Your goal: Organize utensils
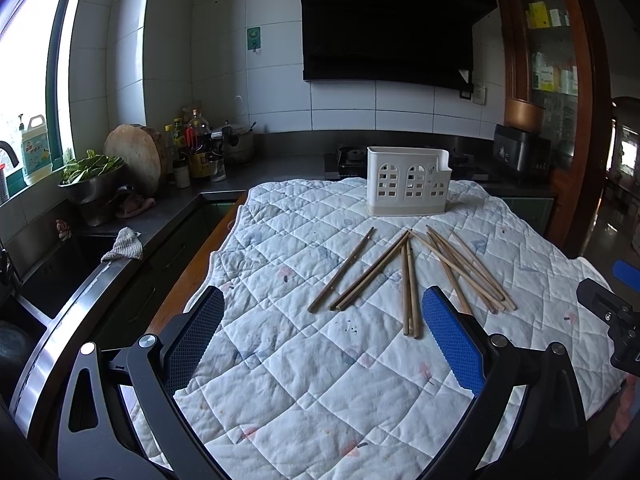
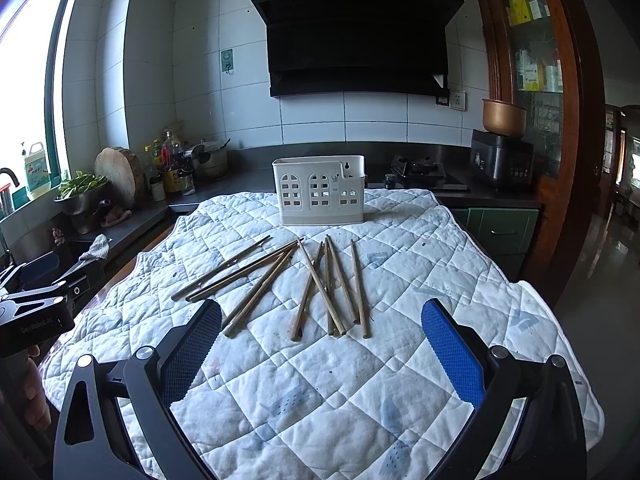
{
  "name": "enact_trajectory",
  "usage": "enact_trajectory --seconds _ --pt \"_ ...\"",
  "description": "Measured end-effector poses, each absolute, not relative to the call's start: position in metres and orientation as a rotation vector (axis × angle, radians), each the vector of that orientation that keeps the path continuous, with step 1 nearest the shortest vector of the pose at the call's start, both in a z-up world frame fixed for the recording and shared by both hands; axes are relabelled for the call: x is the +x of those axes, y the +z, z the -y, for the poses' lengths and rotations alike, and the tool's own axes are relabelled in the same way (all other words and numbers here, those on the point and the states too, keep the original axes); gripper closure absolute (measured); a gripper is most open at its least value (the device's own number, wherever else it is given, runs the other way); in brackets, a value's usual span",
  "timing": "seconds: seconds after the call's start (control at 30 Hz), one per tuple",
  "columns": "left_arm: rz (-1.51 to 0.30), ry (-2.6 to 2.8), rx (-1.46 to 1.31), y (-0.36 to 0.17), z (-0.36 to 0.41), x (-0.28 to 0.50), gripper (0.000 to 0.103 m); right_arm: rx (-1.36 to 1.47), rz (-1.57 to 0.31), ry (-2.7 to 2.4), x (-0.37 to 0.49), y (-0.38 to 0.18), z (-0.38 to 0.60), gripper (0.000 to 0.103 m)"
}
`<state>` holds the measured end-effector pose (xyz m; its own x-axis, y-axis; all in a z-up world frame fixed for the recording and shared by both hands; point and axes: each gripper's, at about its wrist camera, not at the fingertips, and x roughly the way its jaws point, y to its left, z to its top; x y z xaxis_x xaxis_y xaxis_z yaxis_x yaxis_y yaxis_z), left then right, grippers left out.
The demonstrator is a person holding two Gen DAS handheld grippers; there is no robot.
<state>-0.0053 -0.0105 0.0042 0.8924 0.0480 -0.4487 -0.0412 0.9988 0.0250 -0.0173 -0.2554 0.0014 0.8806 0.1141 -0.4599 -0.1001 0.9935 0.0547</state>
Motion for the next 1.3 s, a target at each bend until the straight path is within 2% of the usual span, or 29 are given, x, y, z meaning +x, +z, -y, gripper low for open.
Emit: enact_trajectory --seconds 1.3 --pt "-0.489 0.046 0.001 -0.009 0.016 -0.001 0.005 0.019 -0.499 0.121 -0.014 -0.004 0.250 0.006"
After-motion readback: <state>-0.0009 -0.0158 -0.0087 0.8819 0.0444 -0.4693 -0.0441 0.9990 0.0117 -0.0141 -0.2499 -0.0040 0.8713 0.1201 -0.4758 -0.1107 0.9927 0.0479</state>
